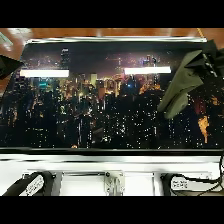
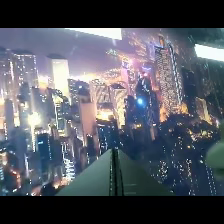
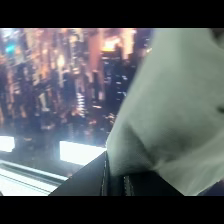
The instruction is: Fold the shirts.
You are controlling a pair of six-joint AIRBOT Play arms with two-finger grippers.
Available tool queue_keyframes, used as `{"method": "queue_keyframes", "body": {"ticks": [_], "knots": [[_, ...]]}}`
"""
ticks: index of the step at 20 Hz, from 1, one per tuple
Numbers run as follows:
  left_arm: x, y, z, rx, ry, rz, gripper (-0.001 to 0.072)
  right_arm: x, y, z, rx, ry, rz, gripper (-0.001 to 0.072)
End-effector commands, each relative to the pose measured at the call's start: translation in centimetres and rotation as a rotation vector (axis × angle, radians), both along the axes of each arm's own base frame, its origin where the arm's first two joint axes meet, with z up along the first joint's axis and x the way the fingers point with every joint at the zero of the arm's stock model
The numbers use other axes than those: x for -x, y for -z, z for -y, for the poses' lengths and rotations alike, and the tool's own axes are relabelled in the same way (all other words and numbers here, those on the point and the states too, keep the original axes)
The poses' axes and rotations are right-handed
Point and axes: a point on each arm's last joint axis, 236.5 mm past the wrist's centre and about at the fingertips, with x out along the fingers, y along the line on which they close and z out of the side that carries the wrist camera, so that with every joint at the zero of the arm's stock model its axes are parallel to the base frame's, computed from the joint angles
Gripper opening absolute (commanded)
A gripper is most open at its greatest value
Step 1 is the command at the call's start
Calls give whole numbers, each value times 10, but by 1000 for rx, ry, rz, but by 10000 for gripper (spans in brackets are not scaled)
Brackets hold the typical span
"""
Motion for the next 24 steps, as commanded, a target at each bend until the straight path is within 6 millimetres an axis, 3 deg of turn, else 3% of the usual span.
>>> {"method": "queue_keyframes", "body": {"ticks": [1, 6, 8, 10, 11, 15, 18, 21, 24], "knots": [[0, 1, 5, -7, 18, 1, 40, 3, 3, 26, 69, 56, -15, 69], [0, 1, 5, -6, 17, 1, 41, -36, -16, 19, -10, 73, 147, 69], [-1, 2, 5, -6, 17, -2, 40, -46, -24, 12, -47, 45, 208, 69], [-2, 4, 5, -4, 18, -6, 41, -51, -22, 19, -3, 28, 249, 69], [-2, 4, 5, -2, 17, -7, 41, -53, -12, 31, 58, 28, 247, 69], [-1, 2, 7, 30, 9, -21, 40, -41, 45, 123, 300, 171, 80, 69], [0, 0, 12, 59, 12, -27, 41, -18, 90, 188, 316, 277, -66, 69], [2, 0, 22, 69, 34, -35, 41, 20, 125, 252, 300, 384, -173, 69], [4, 0, 35, 67, 69, -35, 41, 72, 143, 307, 262, 530, -256, 69]]}}
